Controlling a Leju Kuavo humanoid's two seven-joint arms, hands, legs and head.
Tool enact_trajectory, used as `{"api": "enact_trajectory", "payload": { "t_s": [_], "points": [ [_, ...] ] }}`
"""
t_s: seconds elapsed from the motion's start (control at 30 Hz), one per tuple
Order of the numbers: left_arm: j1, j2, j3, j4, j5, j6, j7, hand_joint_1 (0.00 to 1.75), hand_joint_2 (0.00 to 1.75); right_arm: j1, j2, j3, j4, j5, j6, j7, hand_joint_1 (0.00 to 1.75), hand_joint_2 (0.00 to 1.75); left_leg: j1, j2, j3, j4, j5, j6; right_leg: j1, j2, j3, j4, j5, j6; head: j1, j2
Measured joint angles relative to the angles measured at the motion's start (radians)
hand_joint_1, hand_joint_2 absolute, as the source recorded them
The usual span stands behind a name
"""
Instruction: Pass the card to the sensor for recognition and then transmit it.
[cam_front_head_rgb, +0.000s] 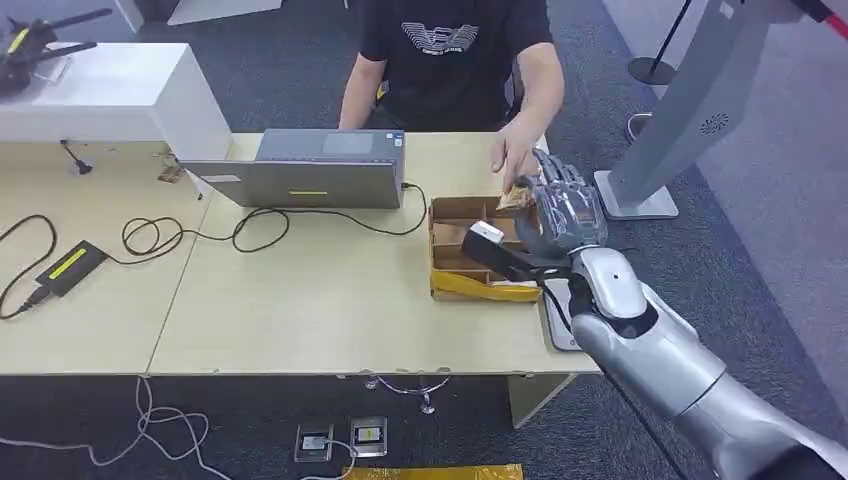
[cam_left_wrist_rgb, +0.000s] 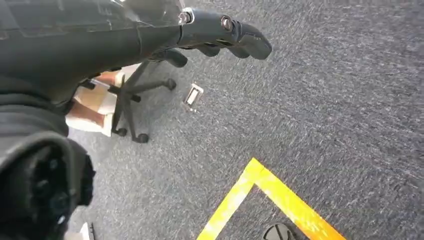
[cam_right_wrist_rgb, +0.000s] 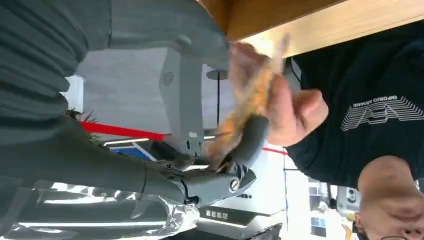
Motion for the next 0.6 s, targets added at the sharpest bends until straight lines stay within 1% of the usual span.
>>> {"api": "enact_trajectory", "payload": {
  "t_s": [0.4,0.47,0.53,0.57,0.6],
  "points": [
    [0.0,0.0,0.005,0.0,-0.003,0.0,-0.001,0.0,0.0,-0.001,0.002,0.0,0.008,0.003,0.0,0.002,0.0,1.75,0.0,0.0,0.0,0.0,0.0,0.0,0.0,0.0,0.0,0.0,0.0,0.0,0.0,0.0],
    [0.0,0.0,0.008,0.0,-0.005,0.0,-0.001,0.0,0.0,-0.001,0.002,0.0,0.013,0.008,-0.001,0.014,0.0,1.75,0.0,0.0,0.0,0.0,0.0,0.0,0.0,0.0,0.0,0.0,0.0,0.0,0.0,0.0],
    [-0.009,-0.003,0.018,0.0,-0.032,0.0,-0.001,0.0,0.0,0.001,-0.004,0.0,0.021,0.033,-0.002,0.064,0.0,1.75,0.0,0.0,0.0,0.0,0.0,0.0,0.0,0.001,-0.001,0.0,0.0,0.0,0.0,0.0],
    [-0.011,-0.003,0.03,0.0,-0.039,0.0,-0.001,0.0,0.0,0.016,-0.021,0.0,0.005,0.049,0.04,0.096,0.0,1.75,0.0,0.0,0.001,0.0,0.0,0.0,0.0,0.001,0.0,0.0,0.0,0.0,0.0,0.0],
    [-0.011,-0.003,0.033,0.0,-0.039,0.0,-0.001,0.0,0.0,0.022,-0.026,0.0,-0.003,0.048,0.048,0.1,0.0,1.75,0.0,0.0,0.001,0.0,0.0,0.0,0.0,0.001,0.0,0.0,0.0,0.0,0.0,0.0]
  ]
}}
